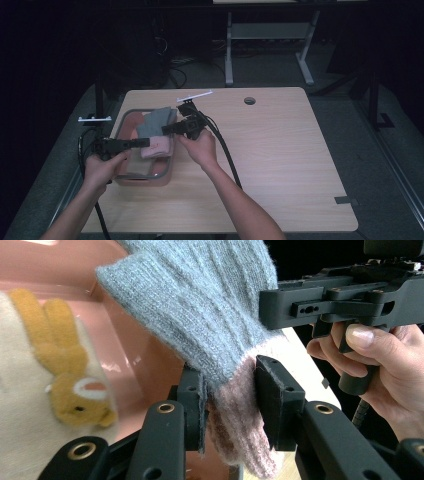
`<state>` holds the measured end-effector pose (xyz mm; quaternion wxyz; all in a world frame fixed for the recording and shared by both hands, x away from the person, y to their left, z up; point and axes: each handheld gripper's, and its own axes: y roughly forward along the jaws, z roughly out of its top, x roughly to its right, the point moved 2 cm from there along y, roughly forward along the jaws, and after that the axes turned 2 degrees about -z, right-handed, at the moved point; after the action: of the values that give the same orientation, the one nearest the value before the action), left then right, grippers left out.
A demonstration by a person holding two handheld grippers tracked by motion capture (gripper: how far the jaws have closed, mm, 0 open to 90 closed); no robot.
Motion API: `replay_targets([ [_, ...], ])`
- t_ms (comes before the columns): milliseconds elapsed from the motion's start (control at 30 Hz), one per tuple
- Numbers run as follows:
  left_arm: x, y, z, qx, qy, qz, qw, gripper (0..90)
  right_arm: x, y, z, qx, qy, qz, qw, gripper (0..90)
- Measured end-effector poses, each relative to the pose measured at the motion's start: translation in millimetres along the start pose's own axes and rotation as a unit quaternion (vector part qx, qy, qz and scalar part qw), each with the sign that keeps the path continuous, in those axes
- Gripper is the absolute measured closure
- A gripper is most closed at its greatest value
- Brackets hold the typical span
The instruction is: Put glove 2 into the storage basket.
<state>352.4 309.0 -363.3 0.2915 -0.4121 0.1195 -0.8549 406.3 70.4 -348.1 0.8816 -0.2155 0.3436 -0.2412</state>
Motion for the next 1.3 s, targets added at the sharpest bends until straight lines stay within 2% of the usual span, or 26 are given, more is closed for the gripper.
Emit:
replay_targets([
  [800, -21.2, -16.2, -4.9, -0.007, -0.009, 0.017, 0.9998, 66.0, -6.8, 29.3, 0.1, -0.01, 0.006, 0.013, 0.9998, 77.4],
  [833, -21.7, -16.9, -5.5, -0.007, -0.017, 0.019, 0.9996, 66.1, -6.9, 31.0, -0.2, -0.01, 0.005, 0.014, 0.9998, 77.4],
  [900, -23.7, -18.3, -6.2, -0.009, -0.02, 0.021, 0.9995, 66.0, -6.9, 34.3, -0.9, -0.013, 0.005, 0.015, 0.9998, 77.4],
  [933, -25.5, -19.1, -6.4, -0.011, -0.016, 0.022, 0.9996, 66.1, -7.6, 36.0, -1.0, -0.013, 0.009, 0.016, 0.9997, 77.4],
  [1067, -30.4, -20.6, -7.4, -0.012, -0.024, 0.027, 0.9993, 66.1, -7.3, 42.5, -1.7, -0.016, 0.012, 0.019, 0.9996, 77.4],
  [1300, -41.2, -22.2, -9.6, -0.021, -0.023, 0.037, 0.9988, 66.1, -3.8, 55.3, -3.6, -0.02, 0.021, 0.025, 0.9993, 77.4],
])
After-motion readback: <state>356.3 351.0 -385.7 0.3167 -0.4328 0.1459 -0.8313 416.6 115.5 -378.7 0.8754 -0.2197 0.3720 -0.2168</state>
